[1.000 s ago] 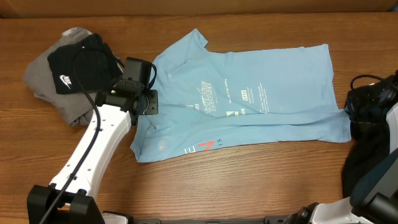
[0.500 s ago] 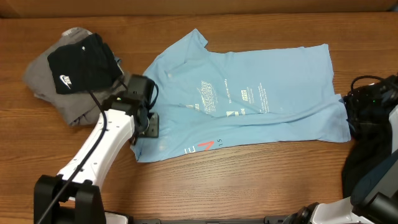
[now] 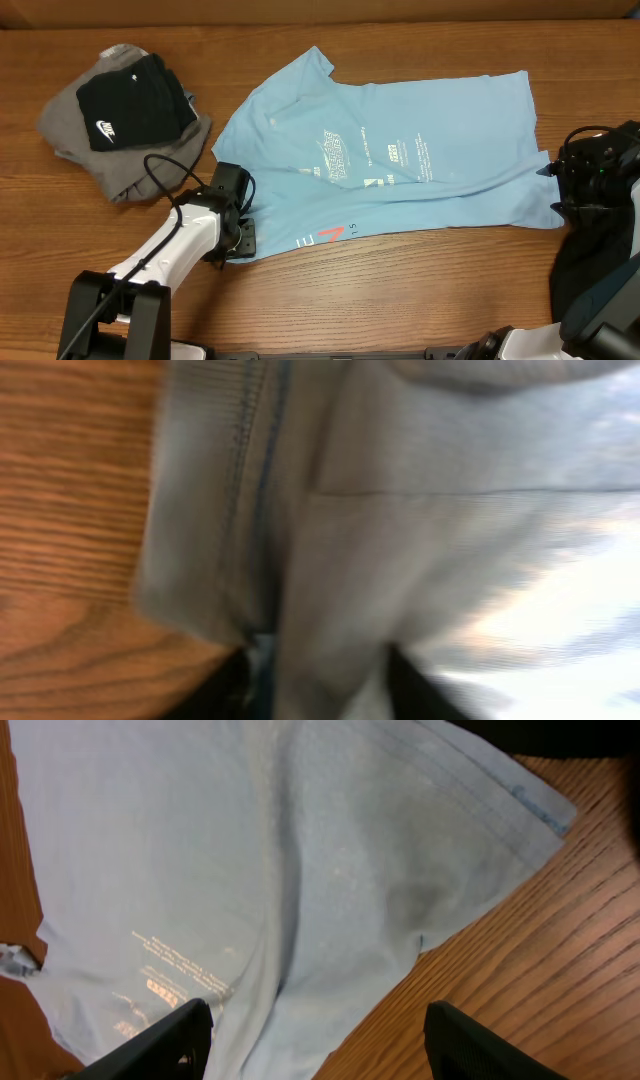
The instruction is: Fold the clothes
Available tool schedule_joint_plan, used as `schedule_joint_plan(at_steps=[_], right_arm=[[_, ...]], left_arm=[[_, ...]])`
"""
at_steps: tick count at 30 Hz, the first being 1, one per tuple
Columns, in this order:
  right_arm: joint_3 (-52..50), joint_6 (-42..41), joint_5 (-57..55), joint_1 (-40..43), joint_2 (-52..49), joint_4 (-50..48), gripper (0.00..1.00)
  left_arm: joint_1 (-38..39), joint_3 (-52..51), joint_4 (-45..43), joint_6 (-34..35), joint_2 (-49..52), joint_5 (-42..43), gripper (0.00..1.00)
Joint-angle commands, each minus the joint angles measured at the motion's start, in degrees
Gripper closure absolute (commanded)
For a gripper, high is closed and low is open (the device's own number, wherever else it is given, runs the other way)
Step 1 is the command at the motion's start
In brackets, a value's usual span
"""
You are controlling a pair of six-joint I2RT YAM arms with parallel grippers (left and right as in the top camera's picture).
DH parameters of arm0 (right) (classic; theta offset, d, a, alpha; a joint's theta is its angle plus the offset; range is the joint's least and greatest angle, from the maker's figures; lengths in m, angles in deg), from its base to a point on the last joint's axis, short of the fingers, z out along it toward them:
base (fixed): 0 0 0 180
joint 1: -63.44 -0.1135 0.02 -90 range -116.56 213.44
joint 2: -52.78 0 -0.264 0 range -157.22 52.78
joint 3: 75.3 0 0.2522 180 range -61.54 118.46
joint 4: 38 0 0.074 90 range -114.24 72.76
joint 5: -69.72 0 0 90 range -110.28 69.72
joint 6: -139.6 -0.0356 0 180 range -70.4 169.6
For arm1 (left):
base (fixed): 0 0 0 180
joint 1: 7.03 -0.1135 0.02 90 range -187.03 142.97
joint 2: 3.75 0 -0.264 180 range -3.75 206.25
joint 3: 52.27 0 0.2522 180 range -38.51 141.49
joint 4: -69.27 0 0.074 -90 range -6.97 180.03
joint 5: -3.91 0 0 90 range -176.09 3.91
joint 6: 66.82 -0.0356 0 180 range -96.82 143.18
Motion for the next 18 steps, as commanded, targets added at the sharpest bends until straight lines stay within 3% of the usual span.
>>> schedule_joint_plan(at_steps=[1,5,8,13,18], right_arm=[[1.64,1.79,1.33,0.11,1.64,0.33,0.28],[1.60,2.58,1.27,0.11,1.64,2.03,0.27],[1.36,2.54,0.33,0.11,1.64,5.29,0.19],[-1.88,2.54,-6.56,0.00,1.64,9.81,0.15],[-11.87,-0.44,-9.86,0.00,1.62,4.70,0.18]], left_arm=[[-1.86,-1.11,2.29,2.27,0.63,-0.46,0.96],[-8.33,2.80,10.29,5.01,0.42,-2.84,0.96],[-13.70,5.81,13.57,2.67,-0.20,-1.92,0.96],[-17.29,6.88,13.84,-1.16,-0.26,-0.26,0.94],[-17.31,6.88,12.81,-1.31,-0.26,-0.26,0.93]])
